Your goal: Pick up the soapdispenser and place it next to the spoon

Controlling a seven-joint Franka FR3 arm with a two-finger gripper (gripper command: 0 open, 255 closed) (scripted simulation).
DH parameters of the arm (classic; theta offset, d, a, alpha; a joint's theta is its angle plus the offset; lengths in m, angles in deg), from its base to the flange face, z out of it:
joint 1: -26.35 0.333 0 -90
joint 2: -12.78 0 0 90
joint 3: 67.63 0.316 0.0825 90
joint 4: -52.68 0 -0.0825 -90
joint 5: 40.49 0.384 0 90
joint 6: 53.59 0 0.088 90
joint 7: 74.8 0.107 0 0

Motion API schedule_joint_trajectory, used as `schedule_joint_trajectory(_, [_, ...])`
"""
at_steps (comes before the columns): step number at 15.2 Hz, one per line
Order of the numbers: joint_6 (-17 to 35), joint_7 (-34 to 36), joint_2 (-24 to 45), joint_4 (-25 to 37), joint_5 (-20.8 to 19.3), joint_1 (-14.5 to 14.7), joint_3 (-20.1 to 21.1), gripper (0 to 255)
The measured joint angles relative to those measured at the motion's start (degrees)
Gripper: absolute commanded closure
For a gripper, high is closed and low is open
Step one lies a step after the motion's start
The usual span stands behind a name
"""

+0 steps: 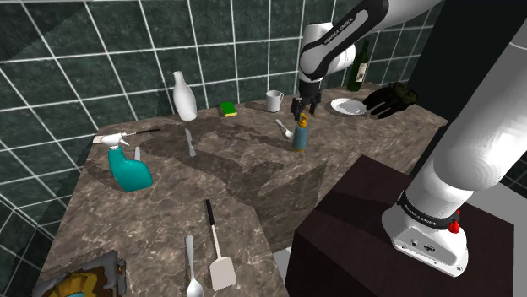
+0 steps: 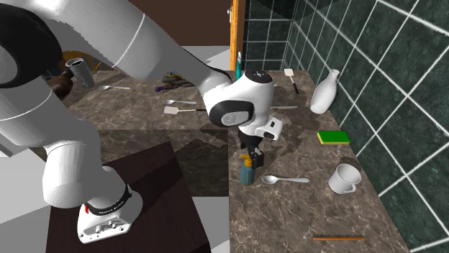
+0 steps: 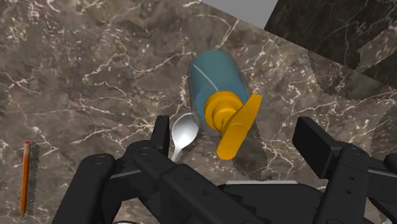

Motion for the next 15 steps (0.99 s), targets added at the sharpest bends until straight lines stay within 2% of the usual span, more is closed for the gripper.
schedule_joint_trajectory(9, [1.99, -0.12, 1.47, -0.5, 0.28, 0.03, 0.03, 0])
schedule_joint_trajectory(10, [1.99, -0.12, 1.47, -0.5, 0.28, 0.03, 0.03, 255])
schedule_joint_trajectory(15, [2.0, -0.11, 1.43, -0.48, 0.27, 0.02, 0.02, 255])
